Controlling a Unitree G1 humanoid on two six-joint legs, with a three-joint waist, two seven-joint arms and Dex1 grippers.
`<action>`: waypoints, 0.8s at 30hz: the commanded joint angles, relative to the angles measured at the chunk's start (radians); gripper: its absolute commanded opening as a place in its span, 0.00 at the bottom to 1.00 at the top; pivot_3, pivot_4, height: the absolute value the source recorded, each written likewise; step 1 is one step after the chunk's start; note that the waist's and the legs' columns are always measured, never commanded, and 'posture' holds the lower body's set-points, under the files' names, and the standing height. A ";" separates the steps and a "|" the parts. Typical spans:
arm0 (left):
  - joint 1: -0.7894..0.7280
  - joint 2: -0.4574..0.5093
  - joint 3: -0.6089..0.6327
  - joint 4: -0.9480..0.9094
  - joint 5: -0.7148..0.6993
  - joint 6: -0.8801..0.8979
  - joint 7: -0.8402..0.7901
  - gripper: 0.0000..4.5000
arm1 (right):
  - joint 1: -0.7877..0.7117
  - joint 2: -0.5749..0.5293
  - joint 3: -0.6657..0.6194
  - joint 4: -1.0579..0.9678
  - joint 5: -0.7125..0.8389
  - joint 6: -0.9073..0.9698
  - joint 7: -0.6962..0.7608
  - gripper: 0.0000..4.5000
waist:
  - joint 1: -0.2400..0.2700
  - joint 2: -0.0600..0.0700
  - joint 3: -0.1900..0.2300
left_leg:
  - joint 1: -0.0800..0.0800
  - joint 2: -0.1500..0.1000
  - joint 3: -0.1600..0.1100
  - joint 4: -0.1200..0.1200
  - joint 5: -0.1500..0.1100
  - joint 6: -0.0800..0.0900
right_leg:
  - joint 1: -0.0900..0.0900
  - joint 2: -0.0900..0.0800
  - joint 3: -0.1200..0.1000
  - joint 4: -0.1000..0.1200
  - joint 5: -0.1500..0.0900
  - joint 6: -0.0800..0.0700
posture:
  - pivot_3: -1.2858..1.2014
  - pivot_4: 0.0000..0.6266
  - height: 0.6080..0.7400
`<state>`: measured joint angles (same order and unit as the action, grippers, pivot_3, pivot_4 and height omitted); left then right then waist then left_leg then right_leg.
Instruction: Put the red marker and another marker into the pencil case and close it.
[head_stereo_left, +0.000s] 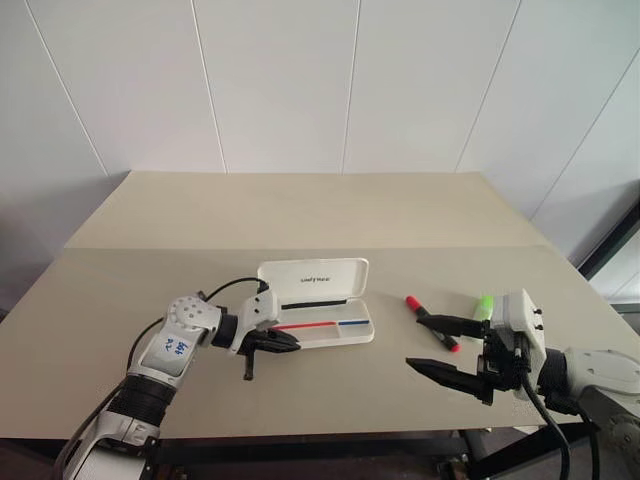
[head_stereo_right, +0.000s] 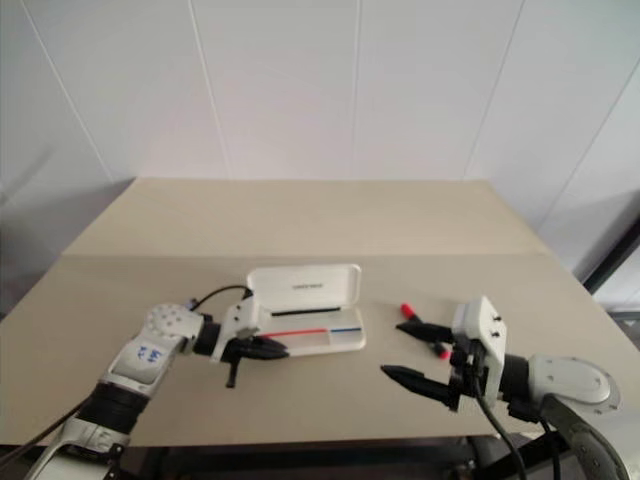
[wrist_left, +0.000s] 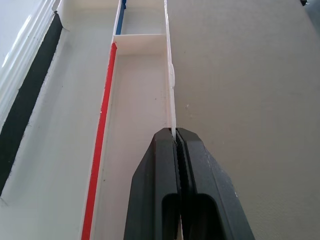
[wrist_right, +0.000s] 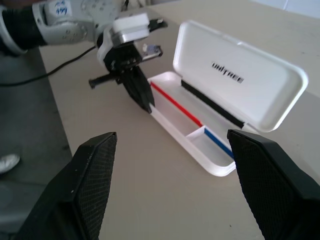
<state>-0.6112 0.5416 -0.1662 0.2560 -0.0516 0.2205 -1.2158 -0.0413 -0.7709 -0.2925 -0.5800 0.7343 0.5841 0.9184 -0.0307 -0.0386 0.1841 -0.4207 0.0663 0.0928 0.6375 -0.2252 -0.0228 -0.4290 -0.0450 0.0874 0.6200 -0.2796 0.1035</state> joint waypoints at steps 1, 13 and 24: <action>0.009 -0.011 -0.010 0.023 -0.012 -0.061 0.008 0.00 | 0.016 0.002 -0.035 -0.002 0.009 -0.033 -0.002 1.00 | 0.001 0.000 0.000 | 0.000 0.000 0.000 0.000 0.000 0.000 | 0.000 0.000 0.000 0.000 0.000 0.000 | 0.52 0.24 1.00; 0.006 -0.029 -0.038 0.072 -0.008 -0.101 0.012 0.21 | 0.003 -0.008 -0.005 0.024 -0.035 -0.068 -0.016 1.00 | 0.001 0.000 0.000 | 0.001 0.000 0.000 0.003 0.000 0.001 | 0.002 -0.001 0.000 0.000 0.000 0.000 | 0.52 0.24 1.00; 0.077 -0.001 -0.023 -0.082 -0.077 0.009 -0.007 0.98 | -0.014 -0.014 0.009 0.039 -0.050 -0.082 -0.005 1.00 | -0.002 0.000 0.000 | 0.001 0.000 0.000 0.004 0.000 0.001 | 0.002 -0.001 0.000 0.000 0.000 0.000 | 0.52 0.24 1.00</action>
<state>-0.5440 0.5288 -0.1961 0.2156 -0.1053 0.2084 -1.2188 -0.0398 -0.7718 -0.2788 -0.5345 0.6857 0.5228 0.9047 -0.0324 -0.0389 0.1838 -0.4202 0.0663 0.0928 0.6412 -0.2250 -0.0222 -0.4271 -0.0457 0.0877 0.6199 -0.2796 0.1035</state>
